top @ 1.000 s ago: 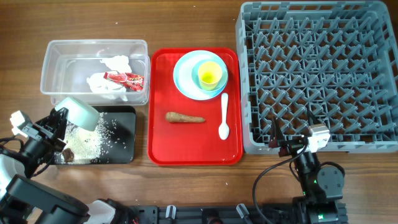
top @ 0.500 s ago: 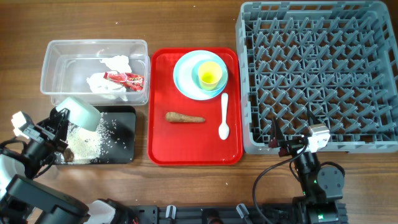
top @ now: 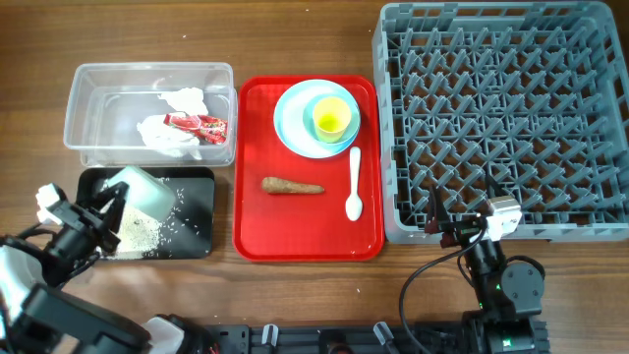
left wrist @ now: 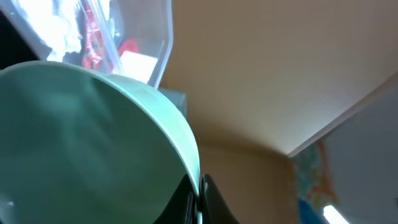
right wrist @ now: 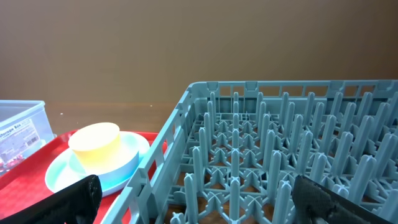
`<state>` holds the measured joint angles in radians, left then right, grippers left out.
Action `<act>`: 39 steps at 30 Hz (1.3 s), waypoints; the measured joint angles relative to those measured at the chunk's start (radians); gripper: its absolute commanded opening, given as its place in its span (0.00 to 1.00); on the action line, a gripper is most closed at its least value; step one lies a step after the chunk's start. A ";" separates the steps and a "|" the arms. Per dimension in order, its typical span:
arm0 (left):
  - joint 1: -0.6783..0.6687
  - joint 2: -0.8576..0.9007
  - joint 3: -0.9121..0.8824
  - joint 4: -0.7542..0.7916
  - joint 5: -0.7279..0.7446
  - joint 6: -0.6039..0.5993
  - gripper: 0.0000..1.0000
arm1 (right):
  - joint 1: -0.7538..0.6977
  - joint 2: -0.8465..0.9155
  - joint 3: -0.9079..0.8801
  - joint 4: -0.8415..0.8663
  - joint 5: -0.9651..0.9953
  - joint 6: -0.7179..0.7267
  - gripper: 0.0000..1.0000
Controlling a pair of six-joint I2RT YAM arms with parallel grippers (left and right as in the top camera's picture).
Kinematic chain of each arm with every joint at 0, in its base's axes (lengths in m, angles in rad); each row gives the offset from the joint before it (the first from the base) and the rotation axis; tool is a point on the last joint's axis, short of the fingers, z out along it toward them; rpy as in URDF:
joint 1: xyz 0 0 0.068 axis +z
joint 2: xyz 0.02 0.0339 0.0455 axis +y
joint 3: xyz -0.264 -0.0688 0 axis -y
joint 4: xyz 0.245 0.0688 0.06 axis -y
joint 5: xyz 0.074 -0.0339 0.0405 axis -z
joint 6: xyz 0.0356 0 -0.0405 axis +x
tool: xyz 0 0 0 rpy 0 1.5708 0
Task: Sort waste into correct bins and load items into the dishwasher rack
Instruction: 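Tilt the teal bowl with the left gripper to pour rice onto the black tray, then carry the empty teal bowl with the left gripper back onto the red tray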
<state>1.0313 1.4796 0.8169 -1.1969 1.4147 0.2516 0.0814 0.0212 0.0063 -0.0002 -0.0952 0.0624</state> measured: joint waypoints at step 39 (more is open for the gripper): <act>-1.623 -0.354 0.001 0.374 -1.318 -1.010 0.04 | 0.000 0.000 0.000 0.000 0.000 0.000 1.00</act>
<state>-0.5915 1.1252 0.8177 -0.8227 0.0967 -0.7582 0.0814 0.0212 0.0063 -0.0002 -0.0952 0.0624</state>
